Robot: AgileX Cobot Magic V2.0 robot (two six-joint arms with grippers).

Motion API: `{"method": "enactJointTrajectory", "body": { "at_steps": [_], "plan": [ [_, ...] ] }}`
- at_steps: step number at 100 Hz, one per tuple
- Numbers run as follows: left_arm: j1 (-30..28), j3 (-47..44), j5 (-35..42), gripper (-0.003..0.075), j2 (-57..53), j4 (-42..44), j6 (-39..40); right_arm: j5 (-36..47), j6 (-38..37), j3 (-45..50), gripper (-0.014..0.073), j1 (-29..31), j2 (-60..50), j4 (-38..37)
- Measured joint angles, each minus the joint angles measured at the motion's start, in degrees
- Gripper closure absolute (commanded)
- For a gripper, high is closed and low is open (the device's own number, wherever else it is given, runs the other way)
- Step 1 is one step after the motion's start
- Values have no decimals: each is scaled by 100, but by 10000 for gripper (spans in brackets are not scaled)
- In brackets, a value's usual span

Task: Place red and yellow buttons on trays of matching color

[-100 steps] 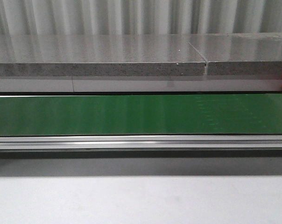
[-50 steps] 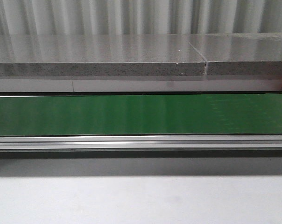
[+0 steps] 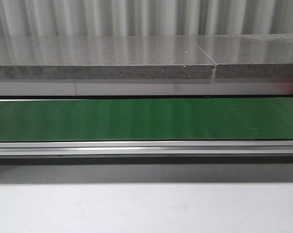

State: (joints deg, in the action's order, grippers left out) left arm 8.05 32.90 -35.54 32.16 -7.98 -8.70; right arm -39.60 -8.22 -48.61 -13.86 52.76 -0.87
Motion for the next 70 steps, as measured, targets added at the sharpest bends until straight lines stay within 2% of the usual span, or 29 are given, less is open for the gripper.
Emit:
{"method": "enactJointTrajectory", "body": {
  "at_steps": [26,46,59,70],
  "plan": [
    [0,0,0,741,0,0,0,-40,314,239,638,-497,-872,-23],
    [0,0,0,741,0,0,0,-64,503,660,641,-665,-1735,-22],
    [0,0,0,741,0,0,0,-87,512,907,705,-690,-2194,87],
    [0,0,0,741,0,0,0,-101,512,1072,699,-694,-2512,195]
  ]
}}
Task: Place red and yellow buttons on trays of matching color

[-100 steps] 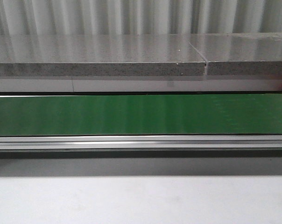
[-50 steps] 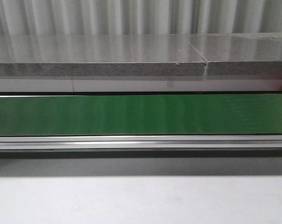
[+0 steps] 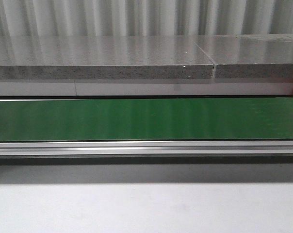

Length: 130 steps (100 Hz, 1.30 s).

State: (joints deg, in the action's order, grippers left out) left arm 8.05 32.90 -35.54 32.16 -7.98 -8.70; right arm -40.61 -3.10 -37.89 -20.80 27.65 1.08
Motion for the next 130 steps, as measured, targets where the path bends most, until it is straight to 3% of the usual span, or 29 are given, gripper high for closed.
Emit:
{"method": "enactJointTrajectory", "body": {
  "at_steps": [58,97,109,124,130],
  "plan": [
    [-63,151,-39,741,277,272,216,-22,0,64,699,0,-133,24],
    [-1410,1372,-582,733,1910,234,870,-27,0,64,699,0,-133,24],
    [-1927,1560,-909,609,2383,76,870,-27,0,64,699,0,-133,24],
    [-2515,1633,-1105,267,2776,4,900,-27,0,64,699,0,-133,24],
    [-2744,1632,-1166,184,2893,-10,900,-27,0,64,699,0,-133,24]
  ]
}}
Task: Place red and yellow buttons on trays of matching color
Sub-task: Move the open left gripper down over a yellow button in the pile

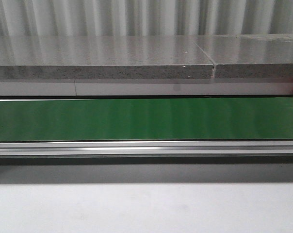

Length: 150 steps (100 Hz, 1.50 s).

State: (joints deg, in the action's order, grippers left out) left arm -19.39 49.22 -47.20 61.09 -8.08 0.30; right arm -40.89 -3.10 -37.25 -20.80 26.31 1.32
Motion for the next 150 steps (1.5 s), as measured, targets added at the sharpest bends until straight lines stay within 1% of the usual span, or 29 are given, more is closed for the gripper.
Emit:
{"method": "enactJointTrajectory", "body": {
  "at_steps": [4,27,38,51,67,86,105,120,150],
  "plan": [
    [-146,0,-65,162,60,0,0,0,0,0,699,0,0,0],
    [-772,2,-482,169,544,0,11,0,0,0,699,0,0,0],
    [-1165,2,-717,169,857,0,35,0,0,0,699,0,0,0],
    [-1570,2,-764,169,1254,0,141,0,0,0,699,0,0,0],
    [-1884,22,-764,169,1690,0,154,0,0,0,699,0,0,0],
    [-2116,22,-581,169,2259,0,158,-9,0,0,699,0,0,0],
    [-2246,44,-38,169,2552,0,167,-9,0,0,699,0,0,0],
    [-2246,238,306,169,2724,0,167,-9,0,0,699,0,0,0],
    [-2246,858,278,178,3377,-86,167,-9,0,0,699,0,0,0]
  ]
}}
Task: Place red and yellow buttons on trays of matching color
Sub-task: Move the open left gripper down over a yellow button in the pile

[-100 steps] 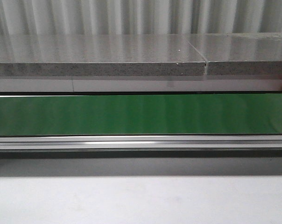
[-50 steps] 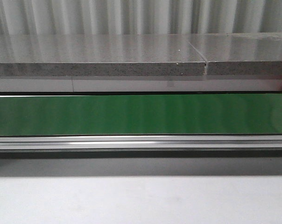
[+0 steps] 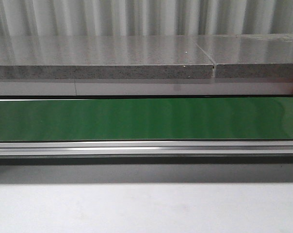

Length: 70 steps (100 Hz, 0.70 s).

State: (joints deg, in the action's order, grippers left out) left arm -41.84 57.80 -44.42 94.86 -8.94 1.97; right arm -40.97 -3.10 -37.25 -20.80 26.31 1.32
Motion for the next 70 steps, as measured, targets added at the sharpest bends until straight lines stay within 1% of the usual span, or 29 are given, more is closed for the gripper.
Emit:
{"method": "enactJointTrajectory", "body": {
  "at_steps": [13,18,25,42,51,58,70],
  "plan": [
    [0,208,-205,178,298,-36,0,0,0,0,699,0,0,0],
    [0,278,-262,193,376,-45,0,0,0,0,699,0,0,0],
    [0,317,-274,241,424,-45,0,0,0,0,699,0,0,0],
    [0,326,-310,419,427,-45,0,0,0,0,699,0,0,0],
    [0,326,-319,486,427,-45,0,0,0,0,699,0,0,0],
    [0,326,-324,517,427,-45,0,0,0,0,699,0,0,0],
    [0,326,-311,534,360,-45,0,0,0,0,699,0,0,0]
  ]
}}
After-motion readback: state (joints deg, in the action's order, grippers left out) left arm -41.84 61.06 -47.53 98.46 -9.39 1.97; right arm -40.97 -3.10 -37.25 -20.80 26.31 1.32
